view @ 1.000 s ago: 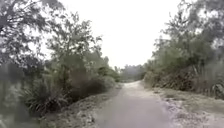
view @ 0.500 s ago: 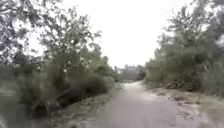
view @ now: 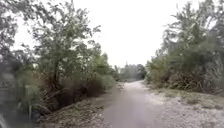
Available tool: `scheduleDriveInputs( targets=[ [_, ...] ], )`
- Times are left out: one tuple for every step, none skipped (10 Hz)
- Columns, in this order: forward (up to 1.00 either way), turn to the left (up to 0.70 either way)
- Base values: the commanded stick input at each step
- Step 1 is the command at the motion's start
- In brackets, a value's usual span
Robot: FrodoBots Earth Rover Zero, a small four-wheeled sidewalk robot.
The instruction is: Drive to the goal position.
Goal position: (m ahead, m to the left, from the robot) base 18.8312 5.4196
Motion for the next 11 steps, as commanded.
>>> scheduleDriveInputs(
  targets=[
    [0.70, 0.04],
    [0.70, 0.04],
    [0.70, 0.04],
    [0.70, 0.04],
    [0.70, 0.04],
    [0.70, 0.04],
    [0.70, 0.04],
    [0.70, 0.04],
    [0.70, 0.04],
    [0.70, 0.04],
    [0.70, 0.04]
  ],
)
